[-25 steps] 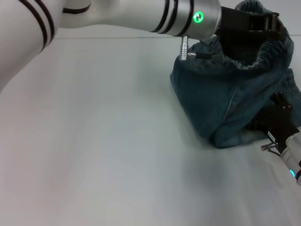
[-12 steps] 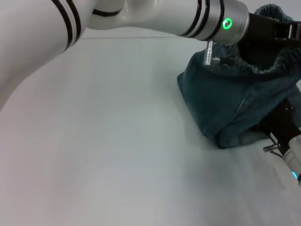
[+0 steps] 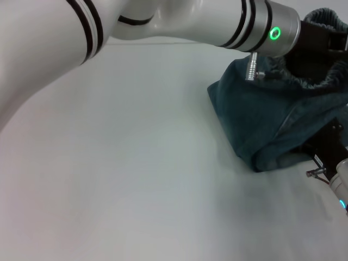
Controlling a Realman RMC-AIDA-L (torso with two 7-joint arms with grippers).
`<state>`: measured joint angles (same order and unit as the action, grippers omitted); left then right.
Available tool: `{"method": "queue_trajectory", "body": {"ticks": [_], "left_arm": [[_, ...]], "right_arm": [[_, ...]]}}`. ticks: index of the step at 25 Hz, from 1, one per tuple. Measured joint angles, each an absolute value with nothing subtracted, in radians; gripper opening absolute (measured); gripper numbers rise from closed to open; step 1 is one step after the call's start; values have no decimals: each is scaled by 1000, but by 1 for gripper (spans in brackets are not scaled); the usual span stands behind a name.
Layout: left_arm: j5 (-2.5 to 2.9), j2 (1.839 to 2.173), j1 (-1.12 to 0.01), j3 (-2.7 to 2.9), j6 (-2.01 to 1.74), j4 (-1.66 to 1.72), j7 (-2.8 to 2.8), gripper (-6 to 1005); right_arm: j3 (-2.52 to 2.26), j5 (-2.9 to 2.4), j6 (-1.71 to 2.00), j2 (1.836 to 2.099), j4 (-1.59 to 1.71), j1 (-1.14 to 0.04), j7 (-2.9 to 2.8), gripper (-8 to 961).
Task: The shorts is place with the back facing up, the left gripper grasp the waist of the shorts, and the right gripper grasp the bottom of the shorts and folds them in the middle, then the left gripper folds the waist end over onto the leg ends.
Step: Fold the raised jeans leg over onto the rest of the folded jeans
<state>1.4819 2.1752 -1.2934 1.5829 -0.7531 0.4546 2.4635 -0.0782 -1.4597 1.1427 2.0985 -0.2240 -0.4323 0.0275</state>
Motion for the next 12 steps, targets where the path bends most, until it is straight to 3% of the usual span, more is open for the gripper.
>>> {"method": "queue_trajectory", "body": {"ticks": [7,12], "left_arm": [[1373,2175,-1283,1624,-758,460,2396,135],[1357,2175,-1282,1652,-766,471,2394,319]], "right_arm": [[-78,-1459,1143,2098,-224,-433,28,946],[-78,-1459,1142,2098,-224,-434,28,946]]}}
